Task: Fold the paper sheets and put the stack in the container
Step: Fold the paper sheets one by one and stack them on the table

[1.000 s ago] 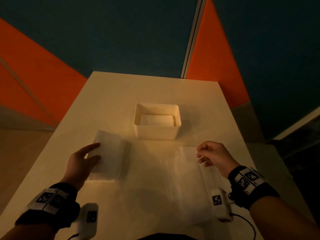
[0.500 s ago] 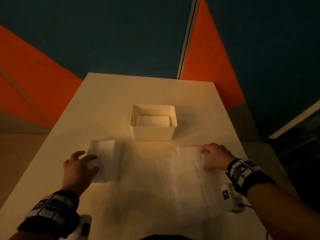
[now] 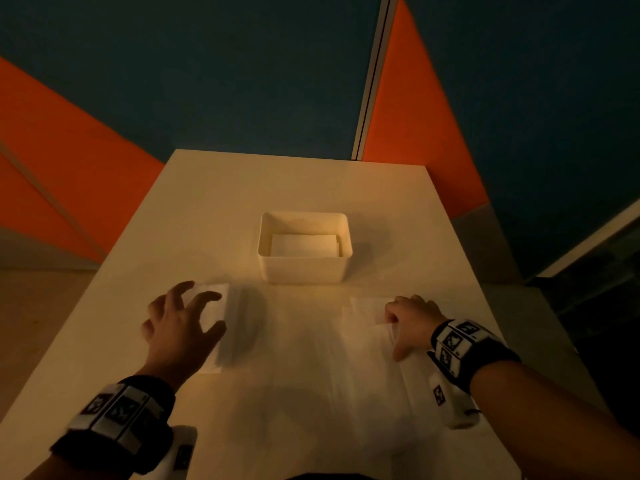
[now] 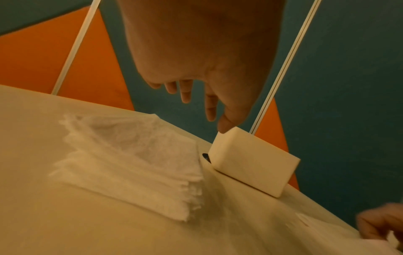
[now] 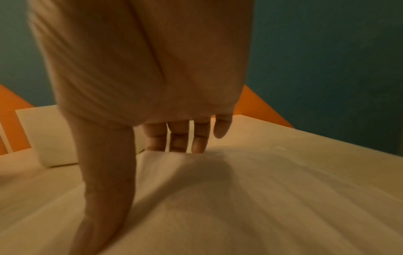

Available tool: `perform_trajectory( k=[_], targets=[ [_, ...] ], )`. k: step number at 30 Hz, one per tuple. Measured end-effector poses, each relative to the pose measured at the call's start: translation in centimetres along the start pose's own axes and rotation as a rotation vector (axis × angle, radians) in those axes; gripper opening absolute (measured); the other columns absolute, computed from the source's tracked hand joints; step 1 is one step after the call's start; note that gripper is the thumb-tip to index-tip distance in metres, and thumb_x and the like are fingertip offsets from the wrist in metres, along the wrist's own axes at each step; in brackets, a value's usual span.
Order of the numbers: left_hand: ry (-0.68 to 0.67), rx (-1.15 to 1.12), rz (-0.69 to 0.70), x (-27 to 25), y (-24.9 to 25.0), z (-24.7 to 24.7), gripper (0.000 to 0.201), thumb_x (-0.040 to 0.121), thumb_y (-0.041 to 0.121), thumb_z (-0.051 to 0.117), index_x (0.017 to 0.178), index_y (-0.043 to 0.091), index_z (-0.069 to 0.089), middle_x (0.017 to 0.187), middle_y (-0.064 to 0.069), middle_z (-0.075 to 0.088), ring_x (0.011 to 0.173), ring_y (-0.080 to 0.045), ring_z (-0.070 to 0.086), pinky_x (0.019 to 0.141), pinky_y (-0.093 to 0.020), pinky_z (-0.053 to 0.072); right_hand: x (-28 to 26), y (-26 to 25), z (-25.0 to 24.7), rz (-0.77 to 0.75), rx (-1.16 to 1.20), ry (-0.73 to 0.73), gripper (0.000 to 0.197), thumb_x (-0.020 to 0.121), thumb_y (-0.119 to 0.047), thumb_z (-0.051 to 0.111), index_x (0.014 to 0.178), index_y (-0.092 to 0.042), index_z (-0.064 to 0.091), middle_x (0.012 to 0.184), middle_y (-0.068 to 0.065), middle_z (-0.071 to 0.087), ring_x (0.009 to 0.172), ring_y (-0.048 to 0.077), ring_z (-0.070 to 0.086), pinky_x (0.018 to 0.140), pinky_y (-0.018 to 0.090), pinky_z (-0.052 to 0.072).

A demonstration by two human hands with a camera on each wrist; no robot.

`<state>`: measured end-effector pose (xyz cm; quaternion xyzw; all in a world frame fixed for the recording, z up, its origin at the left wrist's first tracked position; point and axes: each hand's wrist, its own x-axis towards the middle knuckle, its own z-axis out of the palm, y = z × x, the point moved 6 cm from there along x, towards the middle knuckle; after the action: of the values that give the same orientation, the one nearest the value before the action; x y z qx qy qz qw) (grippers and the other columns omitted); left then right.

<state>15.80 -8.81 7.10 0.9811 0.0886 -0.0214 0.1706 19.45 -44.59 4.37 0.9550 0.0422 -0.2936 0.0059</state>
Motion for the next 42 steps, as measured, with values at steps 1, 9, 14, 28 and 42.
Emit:
perform_trajectory(
  k=[1,9,14,28,42],
  targets=[
    [-0.005,-0.002,0.013,0.0,0.5,0.0,0.049,0.079,0.037,0.07,0.126,0.033,0.055,0.148,-0.007,0.03,0.133,-0.037,0.02,0.102,-0.059,0.027,-0.2,0.0,-0.2,0.002,0.013,0.002,0.047,0.067,-0.035,0.081,0.103,-0.024,0.053,0.102,-0.005,0.049,0.102,0.019,0.044,0.092,0.036,0.035],
    [-0.224,-0.245,0.133,0.7,4.2,0.5,0.024,0.085,0.035,0.064,0.1,0.051,0.054,0.133,0.007,0.048,0.124,-0.022,0.041,0.103,-0.047,0.036,-1.2,0.0,-3.1,-0.191,0.468,0.027,0.011,0.079,-0.016,0.074,0.083,-0.023,0.068,0.087,-0.003,0.061,0.086,0.015,0.059,0.077,0.026,0.046],
    [-0.546,-0.665,0.034,-0.4,7.8,1.7,0.014,0.084,0.037,0.065,0.098,0.035,0.063,0.107,0.012,0.061,0.102,-0.01,0.057,0.091,-0.03,0.046,-3.4,-1.6,-6.8,-0.244,1.066,0.189,0.011,0.087,-0.004,0.063,0.082,-0.013,0.062,0.085,0.002,0.07,0.076,0.012,0.066,0.07,0.024,0.051],
    [-0.671,-1.49,-0.138,0.2,12.3,1.8,0.036,0.085,0.022,0.06,0.12,0.014,0.06,0.119,-0.014,0.065,0.101,-0.024,0.065,0.079,-0.035,0.056,-5.0,-5.5,-7.7,-0.364,1.765,0.225,0.017,0.092,-0.003,0.052,0.108,-0.006,0.057,0.092,0.011,0.07,0.08,0.021,0.066,0.068,0.032,0.054],
    [-0.505,-1.486,-0.052,1.6,11.0,-1.2,0.028,0.094,0.008,0.045,0.085,0.01,0.071,0.089,-0.007,0.071,0.072,-0.018,0.066,0.061,-0.024,0.057,-5.3,-4.5,-7.5,-0.284,1.813,0.088,0.05,0.092,-0.022,0.032,0.066,-0.01,0.073,0.077,0.007,0.066,0.067,0.018,0.055,0.061,0.03,0.04]
  ],
)
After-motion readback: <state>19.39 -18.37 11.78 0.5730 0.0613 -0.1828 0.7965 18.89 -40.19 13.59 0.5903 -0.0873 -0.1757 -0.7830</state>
